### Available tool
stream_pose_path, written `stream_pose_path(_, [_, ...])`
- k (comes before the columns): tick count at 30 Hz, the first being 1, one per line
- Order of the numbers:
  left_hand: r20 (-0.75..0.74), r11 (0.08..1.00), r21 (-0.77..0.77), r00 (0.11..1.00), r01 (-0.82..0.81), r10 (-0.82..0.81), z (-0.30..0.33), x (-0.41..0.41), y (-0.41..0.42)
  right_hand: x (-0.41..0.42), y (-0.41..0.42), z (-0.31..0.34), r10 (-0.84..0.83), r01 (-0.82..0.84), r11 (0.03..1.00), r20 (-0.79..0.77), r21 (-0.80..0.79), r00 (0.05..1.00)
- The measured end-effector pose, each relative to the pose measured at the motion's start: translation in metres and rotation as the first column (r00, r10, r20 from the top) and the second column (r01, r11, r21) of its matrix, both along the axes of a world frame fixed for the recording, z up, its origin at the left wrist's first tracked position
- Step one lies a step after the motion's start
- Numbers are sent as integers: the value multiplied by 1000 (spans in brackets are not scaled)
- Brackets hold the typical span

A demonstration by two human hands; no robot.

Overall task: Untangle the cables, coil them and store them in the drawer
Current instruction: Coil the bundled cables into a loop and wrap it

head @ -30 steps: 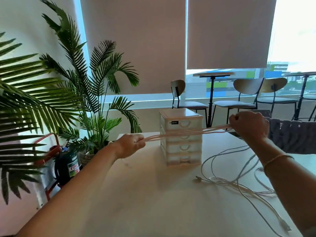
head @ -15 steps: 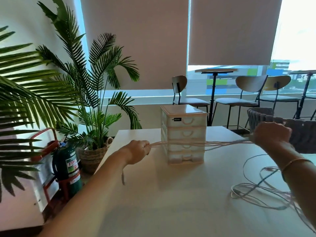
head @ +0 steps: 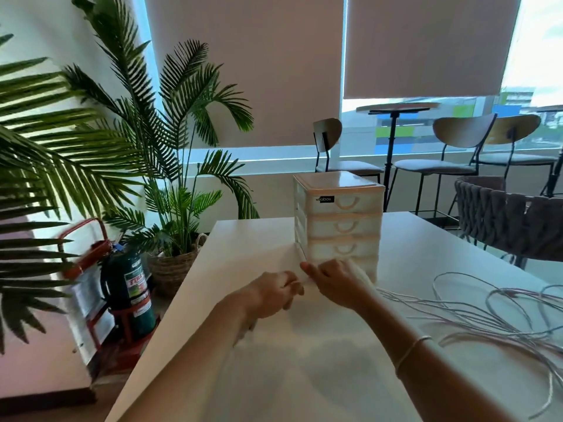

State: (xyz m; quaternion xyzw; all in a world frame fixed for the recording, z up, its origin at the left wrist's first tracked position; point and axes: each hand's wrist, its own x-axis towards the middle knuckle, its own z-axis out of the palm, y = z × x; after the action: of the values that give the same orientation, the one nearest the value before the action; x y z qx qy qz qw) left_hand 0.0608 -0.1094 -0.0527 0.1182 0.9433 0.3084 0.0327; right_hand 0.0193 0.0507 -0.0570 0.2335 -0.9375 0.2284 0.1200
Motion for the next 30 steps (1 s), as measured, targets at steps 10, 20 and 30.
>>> stream_pose_path(10, [241,941,335,961,48,-135,-18,-4,-7,-26,19,-9,-145,138,980,-42,-147,989])
stream_pose_path(20, [468,580,799,771,-160,-432,-24,13,-2,-25,26,-14,-285,262,940,-85,-218,955])
stream_pose_path(30, [439,241,887,880,-394,-179,-29,4,13,-11,20,-2,-90,42,941,-129,-336,988])
